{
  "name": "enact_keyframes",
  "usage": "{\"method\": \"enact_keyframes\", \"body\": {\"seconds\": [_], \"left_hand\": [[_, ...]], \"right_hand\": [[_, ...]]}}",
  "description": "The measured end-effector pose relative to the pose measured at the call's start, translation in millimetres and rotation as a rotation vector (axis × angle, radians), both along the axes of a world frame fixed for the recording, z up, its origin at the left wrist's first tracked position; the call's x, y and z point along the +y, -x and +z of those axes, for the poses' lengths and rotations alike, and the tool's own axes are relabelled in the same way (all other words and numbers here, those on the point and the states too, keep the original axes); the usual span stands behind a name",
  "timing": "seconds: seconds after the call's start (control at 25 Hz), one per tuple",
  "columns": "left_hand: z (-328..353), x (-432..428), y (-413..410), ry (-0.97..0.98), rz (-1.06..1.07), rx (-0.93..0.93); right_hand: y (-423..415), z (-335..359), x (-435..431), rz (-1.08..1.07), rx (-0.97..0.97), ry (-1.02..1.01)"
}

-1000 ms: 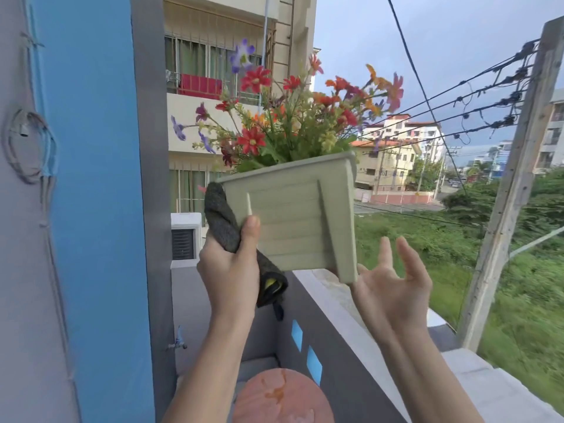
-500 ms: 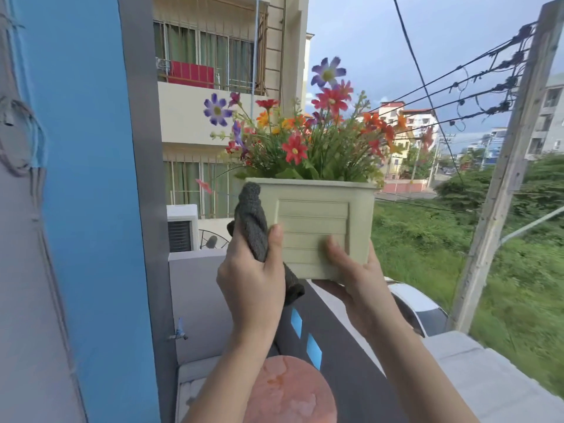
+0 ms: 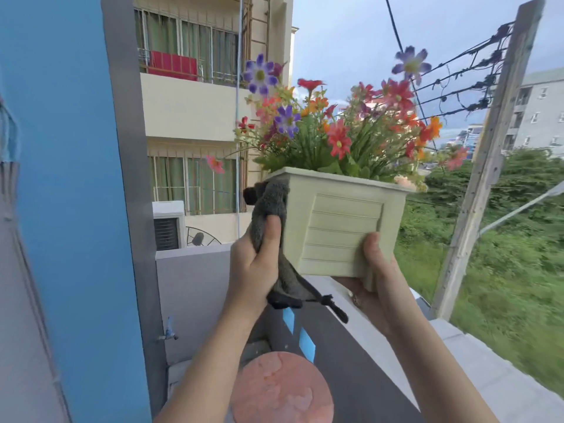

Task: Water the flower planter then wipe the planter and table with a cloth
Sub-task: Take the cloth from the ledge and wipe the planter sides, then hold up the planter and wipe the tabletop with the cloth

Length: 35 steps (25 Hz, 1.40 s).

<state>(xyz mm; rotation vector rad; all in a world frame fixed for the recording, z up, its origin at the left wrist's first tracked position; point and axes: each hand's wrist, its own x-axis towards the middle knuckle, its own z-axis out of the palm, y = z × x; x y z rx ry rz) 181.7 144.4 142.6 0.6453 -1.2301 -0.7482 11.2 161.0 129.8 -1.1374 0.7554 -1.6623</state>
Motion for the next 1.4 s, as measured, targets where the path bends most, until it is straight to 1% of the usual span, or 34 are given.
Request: {"method": "enact_keyframes", "body": {"seconds": [0.08,0.16,0.32,0.44,0.52,0.64,0.72,0.96,1.08,1.16,1.28,1.36,1.4], "left_hand": [[-2.6,-16.2,0.1,-0.088,-0.088,-0.013],[-12.2,-30.1,4.2,-0.166,-0.134,-0.019],[-35.5,-31.0,32.3,-0.349,-0.329,0.126],[-52.6,-30.8,57.0,-0.507,-0.454,0.206],[-62.1,-37.4,77.2,-0.527,-0.415,0.204],[-76.9,-54.2,110.0,-0.556,-0.252,0.175],[-93.5,-74.6,128.8,-0.586,-0.154,0.154],[-140.9,-129.3,171.5,-0.667,0.041,-0.087],[-169.2,-145.5,174.2,-0.662,0.057,-0.301],[-195.4,-153.7,165.5,-0.699,0.061,-0.416],[-234.1,-166.8,142.7,-0.768,-0.002,-0.563],[-259.8,-175.1,127.2,-0.756,-0.014,-0.736],[-276.2,-179.4,120.0,-0.734,0.005,-0.872]], "right_hand": [[2.1,-6.0,0.8,-0.023,-0.024,-0.007],[6.6,-13.3,-0.1,-0.054,-0.025,-0.003],[25.4,-24.5,-10.6,-0.161,-0.001,0.014],[45.2,-36.6,-26.1,-0.192,0.035,0.032],[64.8,-47.4,-41.3,-0.212,0.091,0.022],[97.5,-60.2,-67.5,-0.245,0.208,-0.026],[118.5,-70.6,-86.9,-0.237,0.223,-0.021],[161.7,-129.2,-147.0,-0.246,0.203,-0.054],[172.7,-167.7,-169.3,-0.260,0.171,-0.116],[177.1,-194.5,-183.0,-0.266,0.164,-0.147],[182.9,-225.7,-201.2,-0.296,0.176,-0.170],[184.2,-244.9,-211.9,-0.337,0.216,-0.175],[182.4,-256.3,-216.6,-0.349,0.229,-0.186]]}}
